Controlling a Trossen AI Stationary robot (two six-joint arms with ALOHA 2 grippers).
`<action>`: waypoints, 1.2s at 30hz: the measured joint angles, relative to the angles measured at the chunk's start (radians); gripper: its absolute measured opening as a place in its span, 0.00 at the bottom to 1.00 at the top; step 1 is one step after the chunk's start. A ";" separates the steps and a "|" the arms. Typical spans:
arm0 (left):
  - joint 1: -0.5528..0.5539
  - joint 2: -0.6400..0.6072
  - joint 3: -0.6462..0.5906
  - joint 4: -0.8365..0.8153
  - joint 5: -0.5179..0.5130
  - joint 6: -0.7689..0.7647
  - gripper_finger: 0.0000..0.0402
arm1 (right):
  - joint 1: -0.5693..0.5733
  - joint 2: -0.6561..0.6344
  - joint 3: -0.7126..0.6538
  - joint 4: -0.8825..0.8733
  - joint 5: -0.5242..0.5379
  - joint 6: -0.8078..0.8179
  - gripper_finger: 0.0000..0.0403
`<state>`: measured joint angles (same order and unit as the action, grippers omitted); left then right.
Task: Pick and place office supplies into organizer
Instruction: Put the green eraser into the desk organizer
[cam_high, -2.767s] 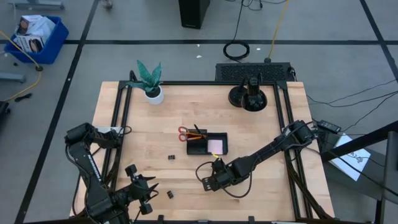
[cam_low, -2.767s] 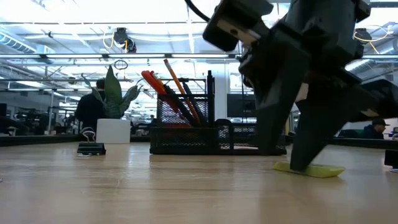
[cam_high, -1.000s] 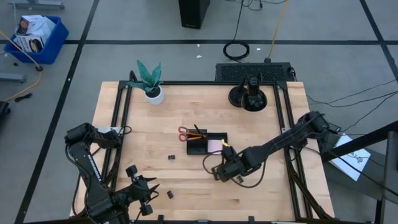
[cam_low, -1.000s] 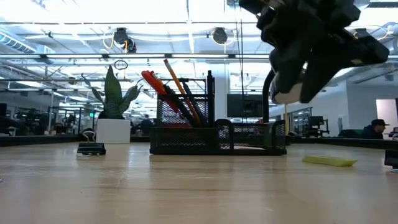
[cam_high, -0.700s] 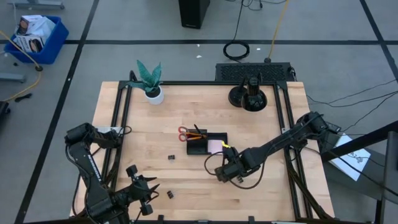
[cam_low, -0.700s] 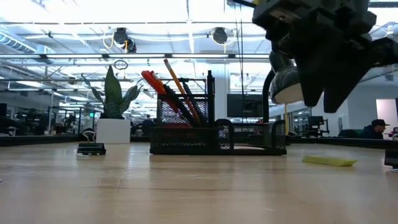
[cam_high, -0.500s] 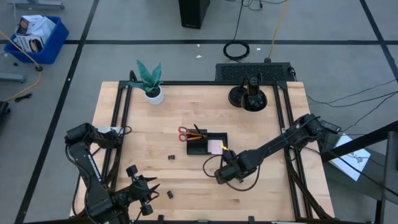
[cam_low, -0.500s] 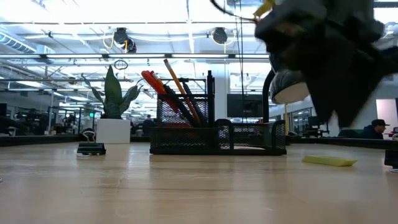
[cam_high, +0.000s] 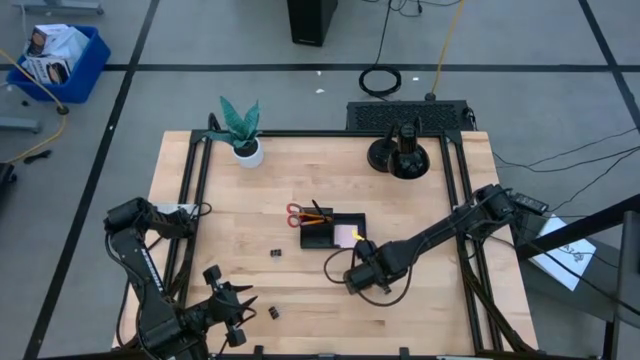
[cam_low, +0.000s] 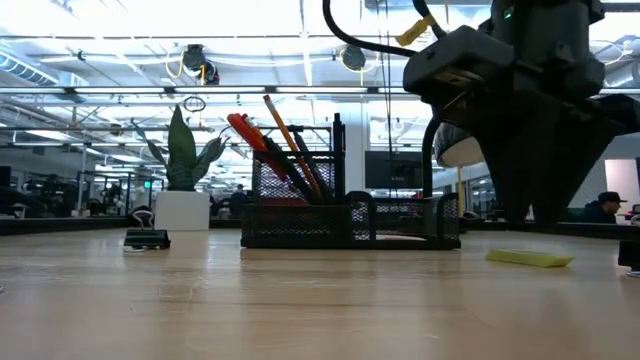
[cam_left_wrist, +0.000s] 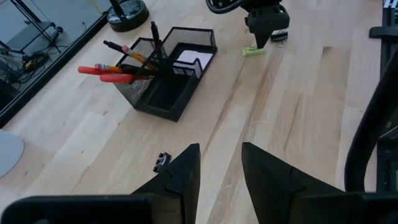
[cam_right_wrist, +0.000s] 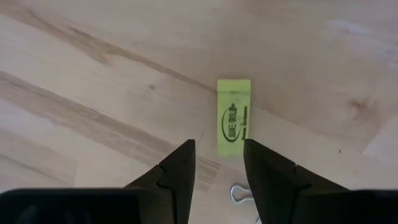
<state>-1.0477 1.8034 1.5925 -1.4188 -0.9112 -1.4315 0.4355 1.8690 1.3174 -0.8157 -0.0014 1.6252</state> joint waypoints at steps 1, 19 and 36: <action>0.000 0.000 0.000 0.000 0.000 0.000 0.31 | -0.003 0.000 0.000 -0.001 0.000 0.000 0.32; 0.000 0.000 0.000 0.011 0.009 0.020 0.31 | -0.018 0.000 0.001 0.025 0.053 -0.039 0.32; 0.000 0.000 0.000 0.010 0.004 0.023 0.31 | -0.042 0.000 0.001 0.010 -0.027 -0.039 0.44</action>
<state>-1.0477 1.8034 1.5925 -1.4090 -0.9070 -1.4086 0.3931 1.8690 1.3182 -0.8061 -0.0281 1.5862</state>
